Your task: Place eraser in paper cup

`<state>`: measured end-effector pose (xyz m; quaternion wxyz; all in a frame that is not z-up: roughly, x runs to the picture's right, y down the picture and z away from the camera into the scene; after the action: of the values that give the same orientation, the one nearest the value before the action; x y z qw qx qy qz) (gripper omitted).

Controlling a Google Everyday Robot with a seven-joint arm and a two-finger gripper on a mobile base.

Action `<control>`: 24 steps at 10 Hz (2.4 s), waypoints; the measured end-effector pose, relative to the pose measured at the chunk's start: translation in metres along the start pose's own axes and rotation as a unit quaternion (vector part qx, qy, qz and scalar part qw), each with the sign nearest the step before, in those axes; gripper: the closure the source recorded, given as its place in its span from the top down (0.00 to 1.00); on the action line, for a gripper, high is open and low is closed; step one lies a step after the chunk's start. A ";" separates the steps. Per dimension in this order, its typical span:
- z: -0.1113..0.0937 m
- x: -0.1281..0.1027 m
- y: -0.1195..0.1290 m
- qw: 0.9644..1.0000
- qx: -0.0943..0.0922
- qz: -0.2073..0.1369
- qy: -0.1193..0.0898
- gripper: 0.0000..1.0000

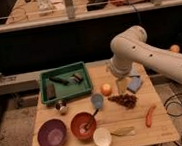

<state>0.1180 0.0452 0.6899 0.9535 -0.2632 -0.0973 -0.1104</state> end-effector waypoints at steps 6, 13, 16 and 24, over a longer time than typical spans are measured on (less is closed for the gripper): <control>0.002 -0.038 -0.023 0.999 0.004 -0.035 -0.019 0.80; 0.005 -0.060 -0.046 0.997 0.011 -0.069 -0.033 0.80; 0.006 -0.067 -0.056 0.996 0.014 -0.081 -0.041 0.80; 0.017 -0.115 -0.082 0.990 0.018 -0.129 -0.053 0.80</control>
<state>-0.0157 0.0032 0.7156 0.9294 -0.2363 -0.1828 -0.2167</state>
